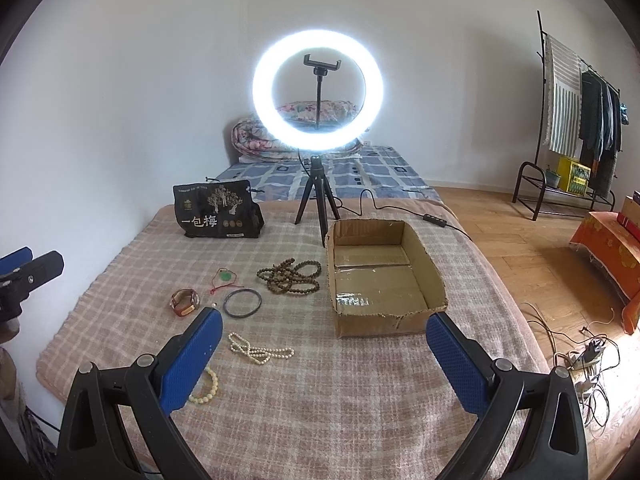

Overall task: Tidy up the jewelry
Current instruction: 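Move left tool to the red-strap watch while right tool approaches the pearl necklace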

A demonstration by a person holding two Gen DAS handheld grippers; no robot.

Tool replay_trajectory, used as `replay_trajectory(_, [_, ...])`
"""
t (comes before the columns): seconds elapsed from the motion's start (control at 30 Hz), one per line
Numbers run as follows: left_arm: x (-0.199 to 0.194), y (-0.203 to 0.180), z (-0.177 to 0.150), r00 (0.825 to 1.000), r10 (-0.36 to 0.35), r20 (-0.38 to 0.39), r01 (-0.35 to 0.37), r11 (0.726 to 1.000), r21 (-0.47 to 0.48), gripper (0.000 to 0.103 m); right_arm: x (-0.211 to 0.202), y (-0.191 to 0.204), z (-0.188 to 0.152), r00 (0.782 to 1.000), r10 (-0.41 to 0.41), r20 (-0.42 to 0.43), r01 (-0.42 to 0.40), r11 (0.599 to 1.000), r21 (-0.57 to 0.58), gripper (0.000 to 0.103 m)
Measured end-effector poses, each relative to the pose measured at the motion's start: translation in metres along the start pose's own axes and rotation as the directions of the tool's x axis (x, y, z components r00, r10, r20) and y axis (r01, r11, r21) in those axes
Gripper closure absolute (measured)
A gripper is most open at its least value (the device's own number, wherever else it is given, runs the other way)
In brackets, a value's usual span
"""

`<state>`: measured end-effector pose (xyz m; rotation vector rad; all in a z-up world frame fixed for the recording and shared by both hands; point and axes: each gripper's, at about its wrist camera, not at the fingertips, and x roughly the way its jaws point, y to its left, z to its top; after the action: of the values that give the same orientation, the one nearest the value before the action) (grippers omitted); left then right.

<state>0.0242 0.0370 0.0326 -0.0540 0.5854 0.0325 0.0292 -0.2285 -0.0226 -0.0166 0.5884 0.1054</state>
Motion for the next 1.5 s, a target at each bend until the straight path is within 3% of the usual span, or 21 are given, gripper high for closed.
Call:
replay_trajectory(0.1, [0.002, 0.007, 0.013, 0.999, 0.028, 0.021, -0.028, 0.999, 0.028, 0.000, 0.004, 0.004, 0.003, 1.000, 0.029, -0.011, -0.030, 0.999, -0.020, 0.000])
replay_trajectory(0.27, [0.034, 0.033, 0.032, 0.999, 0.015, -0.048, -0.016, 1.000, -0.023, 0.000, 0.015, 0.016, 0.015, 0.999, 0.021, -0.031, -0.024, 0.996, -0.087, 0.000])
replay_trajectory(0.43, [0.065, 0.042, 0.034, 0.996, 0.029, -0.079, -0.028, 1.000, 0.011, 0.001, 0.020, 0.025, 0.031, 0.999, 0.019, -0.049, -0.025, 0.992, -0.124, 0.000])
replay_trajectory(0.5, [0.078, 0.043, 0.031, 0.994, 0.040, -0.104, -0.038, 0.999, 0.019, 0.011, 0.020, 0.027, 0.035, 0.998, 0.028, -0.047, -0.034, 0.990, -0.135, 0.000])
replay_trajectory(0.83, [0.144, 0.053, 0.012, 0.962, -0.024, -0.272, 0.011, 0.999, -0.051, 0.033, 0.057, 0.032, 0.038, 0.977, 0.138, -0.162, -0.164, 0.973, -0.159, 0.000])
replay_trajectory(0.93, [0.164, 0.055, 0.006, 0.949, -0.034, -0.314, 0.016, 0.998, -0.061, 0.034, 0.083, 0.036, 0.027, 0.956, 0.186, -0.227, -0.231, 0.954, -0.191, 0.000])
replay_trajectory(1.0, [0.178, 0.057, 0.001, 0.937, -0.044, -0.347, 0.019, 0.997, -0.074, 0.042, 0.103, 0.042, 0.017, 0.938, 0.208, -0.277, -0.275, 0.933, -0.230, 0.001])
replay_trajectory(1.23, [0.227, 0.061, -0.012, 0.901, -0.075, -0.426, 0.037, 0.995, -0.097, 0.043, 0.170, 0.058, -0.021, 0.852, 0.247, -0.462, -0.403, 0.873, -0.276, 0.018])
replay_trajectory(1.33, [0.247, 0.061, -0.021, 0.878, -0.082, -0.471, 0.034, 0.994, -0.109, 0.044, 0.190, 0.066, -0.033, 0.833, 0.232, -0.503, -0.418, 0.858, -0.298, 0.021])
replay_trajectory(1.5, [0.277, 0.067, -0.040, 0.833, -0.073, -0.549, 0.003, 0.992, -0.127, 0.054, 0.212, 0.069, -0.043, 0.797, 0.235, -0.557, -0.447, 0.848, -0.283, 0.027])
